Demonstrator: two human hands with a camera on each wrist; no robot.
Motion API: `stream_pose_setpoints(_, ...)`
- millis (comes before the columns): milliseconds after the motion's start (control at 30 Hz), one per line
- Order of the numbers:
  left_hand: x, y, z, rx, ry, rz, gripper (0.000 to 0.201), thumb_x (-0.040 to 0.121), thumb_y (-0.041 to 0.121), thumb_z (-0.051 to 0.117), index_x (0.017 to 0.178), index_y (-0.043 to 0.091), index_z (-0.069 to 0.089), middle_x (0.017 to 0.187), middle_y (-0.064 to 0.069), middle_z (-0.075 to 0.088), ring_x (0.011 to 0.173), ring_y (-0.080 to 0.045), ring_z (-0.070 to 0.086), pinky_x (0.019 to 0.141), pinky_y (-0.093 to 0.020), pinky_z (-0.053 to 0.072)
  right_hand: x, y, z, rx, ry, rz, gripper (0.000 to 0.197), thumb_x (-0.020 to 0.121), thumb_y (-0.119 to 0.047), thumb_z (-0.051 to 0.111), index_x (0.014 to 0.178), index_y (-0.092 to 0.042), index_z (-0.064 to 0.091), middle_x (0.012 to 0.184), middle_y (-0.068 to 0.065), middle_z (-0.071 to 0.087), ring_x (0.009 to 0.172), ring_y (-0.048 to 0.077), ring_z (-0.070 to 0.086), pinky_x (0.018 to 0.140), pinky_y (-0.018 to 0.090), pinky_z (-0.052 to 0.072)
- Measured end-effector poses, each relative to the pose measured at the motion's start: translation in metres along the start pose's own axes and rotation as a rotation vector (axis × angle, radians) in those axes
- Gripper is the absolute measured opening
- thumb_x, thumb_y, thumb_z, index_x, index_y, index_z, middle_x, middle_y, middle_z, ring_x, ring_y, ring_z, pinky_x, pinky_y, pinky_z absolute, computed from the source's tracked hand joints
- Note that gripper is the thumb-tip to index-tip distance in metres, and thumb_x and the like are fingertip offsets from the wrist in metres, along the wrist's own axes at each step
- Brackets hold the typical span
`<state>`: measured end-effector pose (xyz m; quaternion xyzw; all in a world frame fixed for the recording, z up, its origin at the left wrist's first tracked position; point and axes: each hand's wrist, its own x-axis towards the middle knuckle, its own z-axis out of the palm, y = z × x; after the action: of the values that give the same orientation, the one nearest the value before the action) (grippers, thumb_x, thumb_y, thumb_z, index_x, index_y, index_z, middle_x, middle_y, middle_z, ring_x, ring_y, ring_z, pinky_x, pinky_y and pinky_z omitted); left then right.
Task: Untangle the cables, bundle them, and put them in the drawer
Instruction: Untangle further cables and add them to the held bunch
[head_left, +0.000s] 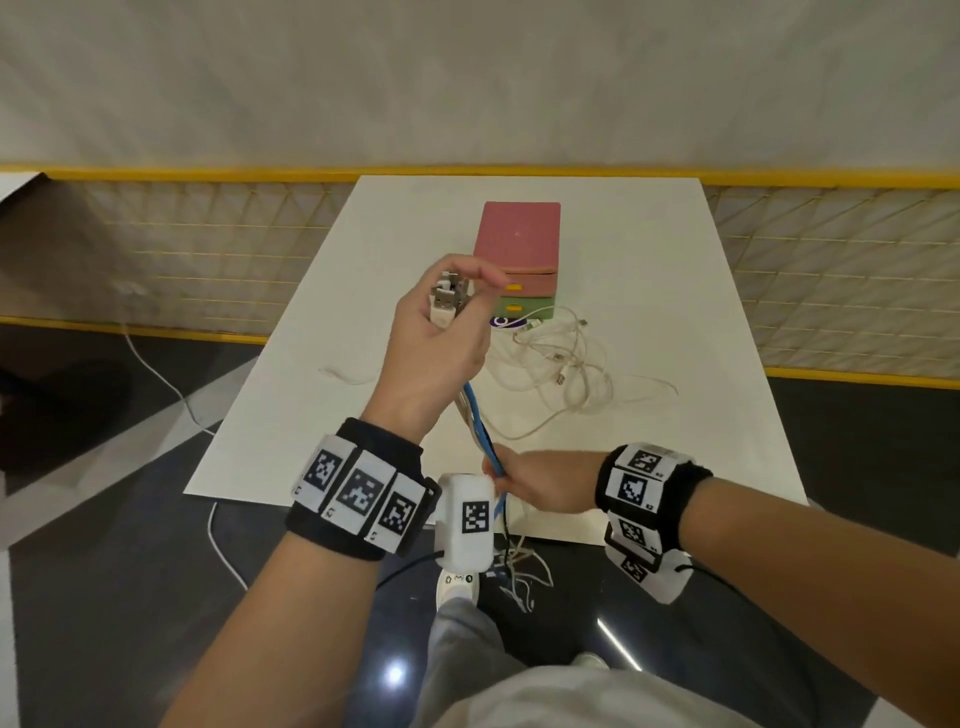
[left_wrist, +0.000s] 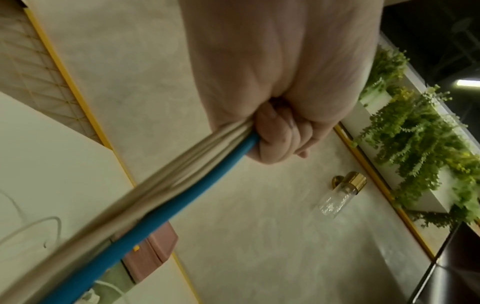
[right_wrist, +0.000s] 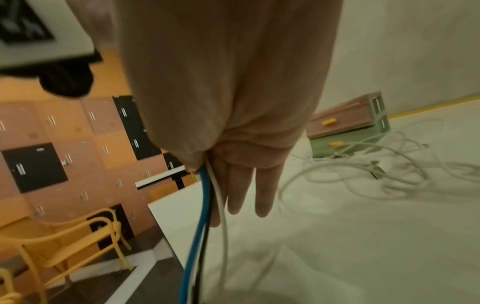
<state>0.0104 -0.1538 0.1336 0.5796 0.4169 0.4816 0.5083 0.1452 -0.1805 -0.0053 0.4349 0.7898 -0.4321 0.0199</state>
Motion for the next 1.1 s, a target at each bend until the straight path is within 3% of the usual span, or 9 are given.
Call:
stream_pose_setpoints(100,0.011,0.004,-0.009,-0.079,0.033,0.024,0.015,0.098,0.004,0.05,0.091,0.015,0.058,0.046,0.01,0.028,0.041,-0.01,0.019,0.042,-0.022,0.015,0.0,0.021,0.013,-0.058,-0.096,0.098,0.016,0.099,-0.015,0.038,0.113,-0.007,0.041,0.103,0.016,0.06,0.087,0.03,0.056,0.088,0.043,0.046)
stream_pose_setpoints(200,0.024,0.003,-0.019,-0.065,0.031,0.04,0.01,0.099,0.011,0.053,0.095,0.018,0.06,0.049,0.008,0.027,0.044,-0.013,0.018,0.042,-0.023,0.016,-0.005,0.032,-0.001,-0.034,-0.169,0.108,0.043,0.091,-0.001,0.044,0.131,-0.015,0.042,0.123,0.006,0.059,0.11,0.021,0.057,0.097,0.035,0.046)
stream_pose_setpoints(267,0.033,-0.002,-0.023,-0.025,0.021,0.007,0.007,0.099,0.016,0.055,0.095,0.019,0.06,0.049,0.01,0.03,0.044,-0.013,0.02,0.041,-0.022,0.019,-0.004,0.035,-0.022,0.041,-0.024,0.083,0.043,0.085,0.003,0.045,0.122,-0.018,0.053,0.11,0.003,0.064,0.098,0.016,0.062,0.088,0.03,0.05)
stream_pose_setpoints(333,0.041,-0.012,-0.022,0.019,0.018,-0.03,0.009,0.098,0.019,0.058,0.089,0.022,0.059,0.048,0.014,0.035,0.043,-0.012,0.023,0.041,-0.02,0.022,0.002,0.043,-0.045,0.087,0.271,0.081,0.031,0.085,0.002,0.046,0.105,-0.015,0.063,0.096,0.002,0.065,0.087,0.019,0.063,0.081,0.029,0.051)
stream_pose_setpoints(433,0.051,-0.029,-0.015,0.089,0.005,-0.062,0.02,0.096,0.028,0.06,0.077,0.032,0.059,0.049,0.016,0.044,0.043,-0.006,0.035,0.046,-0.023,0.026,0.013,0.069,-0.075,-0.057,0.594,0.204,0.024,0.087,-0.002,0.047,0.093,-0.013,0.067,0.101,0.005,0.064,0.088,0.021,0.059,0.086,0.035,0.049)
stream_pose_setpoints(567,0.064,-0.043,-0.007,0.096,-0.019,-0.155,0.026,0.096,0.034,0.059,0.071,0.031,0.054,0.046,0.018,0.047,0.043,0.001,0.04,0.049,-0.027,0.027,0.027,0.094,-0.096,-0.311,0.445,0.42,0.03,0.084,0.002,0.044,0.097,-0.017,0.064,0.113,0.002,0.058,0.105,0.024,0.055,0.085,0.033,0.045)
stream_pose_setpoints(733,0.081,-0.046,-0.003,0.077,-0.058,-0.195,0.025,0.098,0.033,0.056,0.073,0.03,0.052,0.044,0.02,0.047,0.041,0.004,0.042,0.05,-0.023,0.028,0.043,0.107,-0.1,-0.628,0.266,0.415,0.029,0.089,0.001,0.044,0.112,-0.013,0.056,0.121,0.007,0.052,0.112,0.026,0.051,0.085,0.035,0.045)
stream_pose_setpoints(900,0.097,-0.049,-0.005,0.061,-0.097,-0.185,0.022,0.099,0.029,0.054,0.077,0.03,0.053,0.044,0.021,0.049,0.041,0.006,0.046,0.046,-0.009,0.031,0.056,0.118,-0.1,-0.644,0.278,0.401,0.025,0.093,-0.006,0.043,0.116,-0.009,0.053,0.124,0.009,0.051,0.114,0.027,0.05,0.087,0.036,0.045)
stream_pose_setpoints(1100,0.111,-0.047,-0.005,0.062,-0.1,-0.178,0.024,0.1,0.028,0.053,0.077,0.024,0.051,0.044,0.021,0.049,0.04,0.006,0.045,0.044,-0.008,0.032,0.057,0.125,-0.105,-0.542,0.347,0.36,0.02,0.095,-0.006,0.04,0.111,-0.01,0.05,0.116,0.01,0.056,0.102,0.026,0.054,0.077,0.032,0.04)
